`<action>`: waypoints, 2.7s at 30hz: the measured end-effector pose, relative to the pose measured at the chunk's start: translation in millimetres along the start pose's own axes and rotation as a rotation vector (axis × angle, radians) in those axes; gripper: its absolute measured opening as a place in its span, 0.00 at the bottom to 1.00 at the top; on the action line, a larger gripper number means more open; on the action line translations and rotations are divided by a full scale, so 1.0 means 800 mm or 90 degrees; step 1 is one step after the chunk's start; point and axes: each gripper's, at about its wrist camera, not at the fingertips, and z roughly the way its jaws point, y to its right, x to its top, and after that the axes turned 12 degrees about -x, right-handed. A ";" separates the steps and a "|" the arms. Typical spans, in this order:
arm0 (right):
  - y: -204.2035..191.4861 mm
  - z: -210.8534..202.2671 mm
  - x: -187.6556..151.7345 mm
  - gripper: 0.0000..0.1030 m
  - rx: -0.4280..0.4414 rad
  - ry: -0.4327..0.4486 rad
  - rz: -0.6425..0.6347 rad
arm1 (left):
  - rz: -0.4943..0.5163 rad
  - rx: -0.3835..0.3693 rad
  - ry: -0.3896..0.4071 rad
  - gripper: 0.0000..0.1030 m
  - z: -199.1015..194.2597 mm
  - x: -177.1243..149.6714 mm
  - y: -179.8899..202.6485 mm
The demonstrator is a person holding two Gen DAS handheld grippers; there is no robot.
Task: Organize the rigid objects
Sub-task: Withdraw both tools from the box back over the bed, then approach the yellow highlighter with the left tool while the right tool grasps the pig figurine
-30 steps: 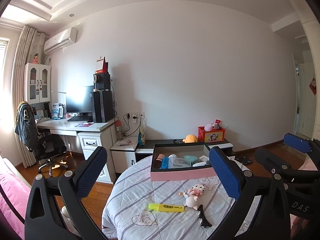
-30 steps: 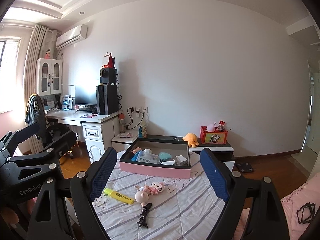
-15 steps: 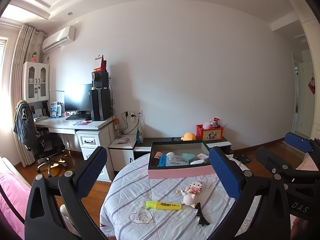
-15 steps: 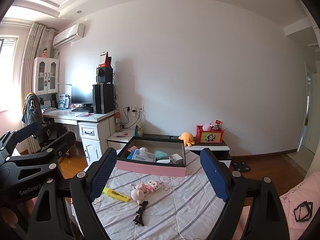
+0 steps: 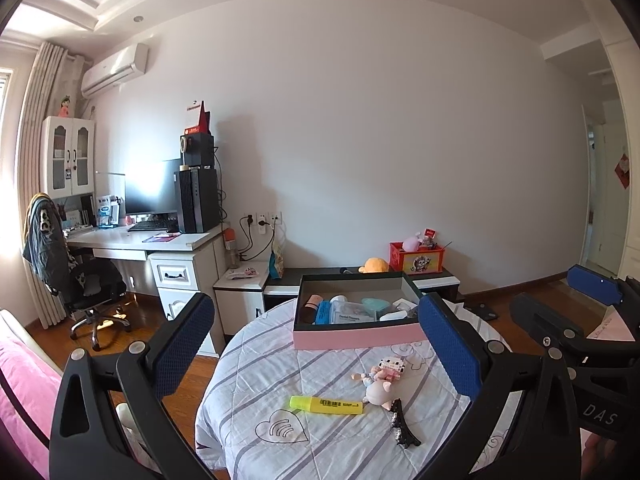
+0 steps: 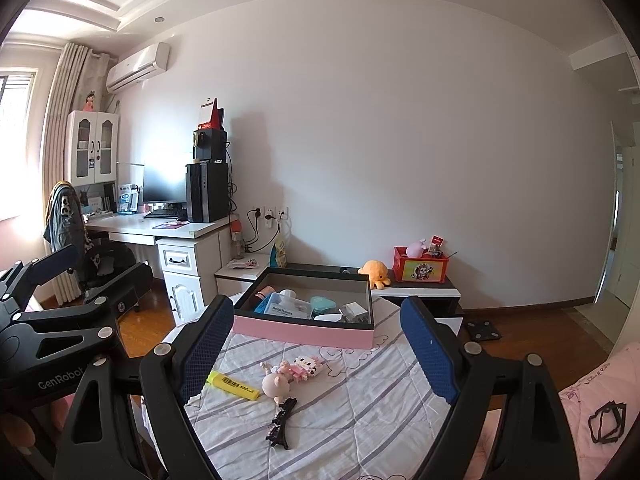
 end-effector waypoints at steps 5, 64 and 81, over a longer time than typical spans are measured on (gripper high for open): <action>-0.006 0.026 -0.014 0.84 0.007 -0.035 -0.008 | -0.008 -0.002 -0.047 1.00 0.030 -0.020 -0.012; -0.007 0.263 -0.163 0.40 0.132 -0.333 -0.030 | -0.130 -0.032 -0.384 1.00 0.266 -0.184 -0.036; -0.005 0.263 -0.186 0.41 0.138 -0.351 -0.021 | -0.174 0.072 -0.422 1.00 0.246 -0.208 -0.103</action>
